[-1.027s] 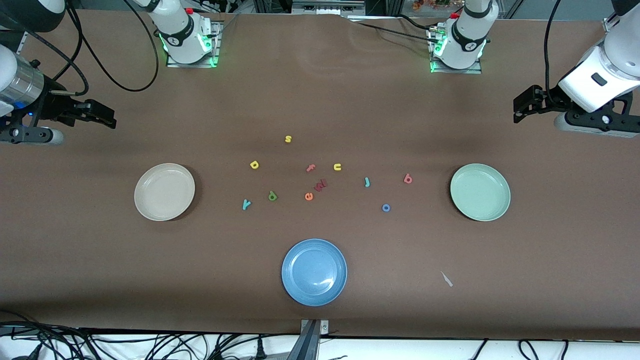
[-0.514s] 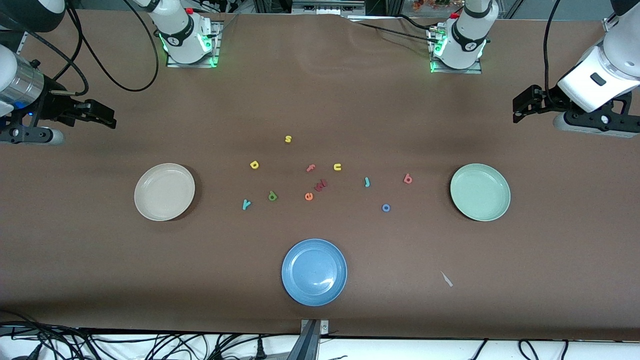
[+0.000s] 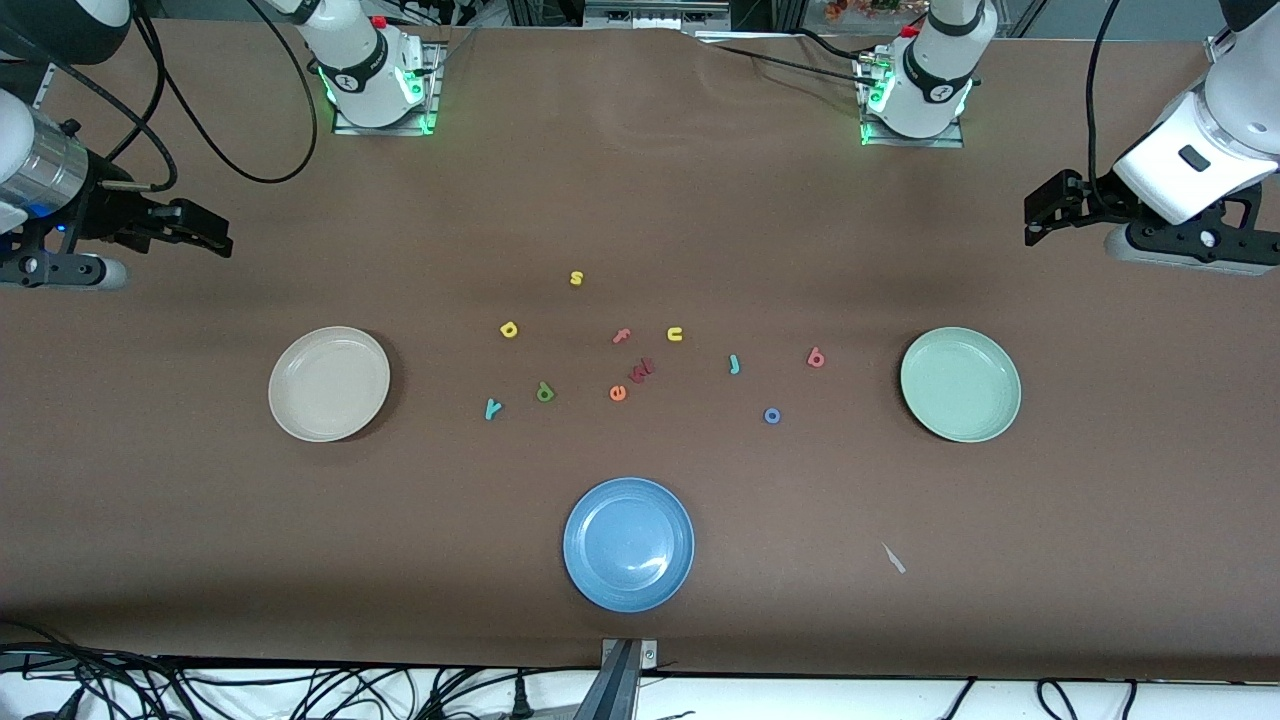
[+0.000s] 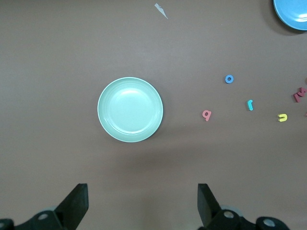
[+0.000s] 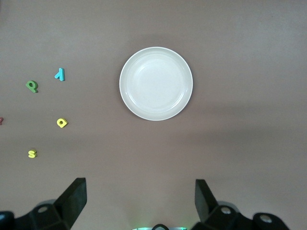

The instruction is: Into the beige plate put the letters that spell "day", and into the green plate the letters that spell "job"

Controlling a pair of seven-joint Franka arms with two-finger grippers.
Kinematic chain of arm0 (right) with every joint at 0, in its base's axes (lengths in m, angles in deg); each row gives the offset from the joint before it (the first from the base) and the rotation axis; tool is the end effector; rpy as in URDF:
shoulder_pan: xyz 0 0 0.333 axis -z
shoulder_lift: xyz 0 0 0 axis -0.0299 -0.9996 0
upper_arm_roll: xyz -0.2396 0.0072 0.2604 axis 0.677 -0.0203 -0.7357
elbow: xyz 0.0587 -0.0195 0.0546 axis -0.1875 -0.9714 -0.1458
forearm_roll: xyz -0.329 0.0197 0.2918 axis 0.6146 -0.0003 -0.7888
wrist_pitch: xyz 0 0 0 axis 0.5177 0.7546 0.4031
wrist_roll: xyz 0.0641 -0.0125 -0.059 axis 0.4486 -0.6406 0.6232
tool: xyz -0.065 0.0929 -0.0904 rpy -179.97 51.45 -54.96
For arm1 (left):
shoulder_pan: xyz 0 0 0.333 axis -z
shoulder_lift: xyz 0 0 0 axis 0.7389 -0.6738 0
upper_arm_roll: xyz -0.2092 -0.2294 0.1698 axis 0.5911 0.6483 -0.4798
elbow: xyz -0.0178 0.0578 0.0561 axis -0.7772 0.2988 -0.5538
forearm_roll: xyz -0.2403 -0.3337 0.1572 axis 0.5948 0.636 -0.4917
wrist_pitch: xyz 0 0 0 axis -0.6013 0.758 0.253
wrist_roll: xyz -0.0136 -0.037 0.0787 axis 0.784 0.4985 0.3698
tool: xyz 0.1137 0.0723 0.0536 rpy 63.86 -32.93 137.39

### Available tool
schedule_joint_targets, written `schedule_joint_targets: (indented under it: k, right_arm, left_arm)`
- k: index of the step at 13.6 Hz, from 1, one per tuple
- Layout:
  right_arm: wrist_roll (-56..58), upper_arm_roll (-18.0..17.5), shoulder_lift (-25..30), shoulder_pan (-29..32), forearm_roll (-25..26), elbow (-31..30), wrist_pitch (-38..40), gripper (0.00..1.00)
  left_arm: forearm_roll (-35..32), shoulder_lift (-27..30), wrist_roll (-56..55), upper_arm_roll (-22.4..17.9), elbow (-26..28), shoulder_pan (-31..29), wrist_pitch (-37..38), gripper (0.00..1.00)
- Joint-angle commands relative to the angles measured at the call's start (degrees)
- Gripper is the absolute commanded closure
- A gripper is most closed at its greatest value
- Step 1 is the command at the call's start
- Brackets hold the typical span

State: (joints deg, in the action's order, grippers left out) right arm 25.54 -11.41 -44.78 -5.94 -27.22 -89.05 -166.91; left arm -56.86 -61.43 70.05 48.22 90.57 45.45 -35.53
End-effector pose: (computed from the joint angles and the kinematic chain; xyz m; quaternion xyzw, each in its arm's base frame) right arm 0.6041 0.0339 0.5660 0.9981 -0.0196 -0.0579 0.0052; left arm 0.5936 -0.0703 0.6069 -0.9978 0.0606 0.0270 0.0057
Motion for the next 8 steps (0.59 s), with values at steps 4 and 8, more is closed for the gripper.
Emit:
schedule_joint_targets:
  k: [4, 8]
  right_arm:
    - [0.6, -0.2, 0.2, 0.4, -0.8, -0.1, 0.3, 0.00]
    - [0.6, -0.2, 0.2, 0.4, -0.8, -0.1, 0.3, 0.00]
  left_arm:
    - [1.0, -0.1, 0.3, 0.3, -0.6, 0.2, 0.2, 0.00]
    - [1.0, 0.0, 0.2, 0.8, -0.6, 0.2, 0.2, 0.00]
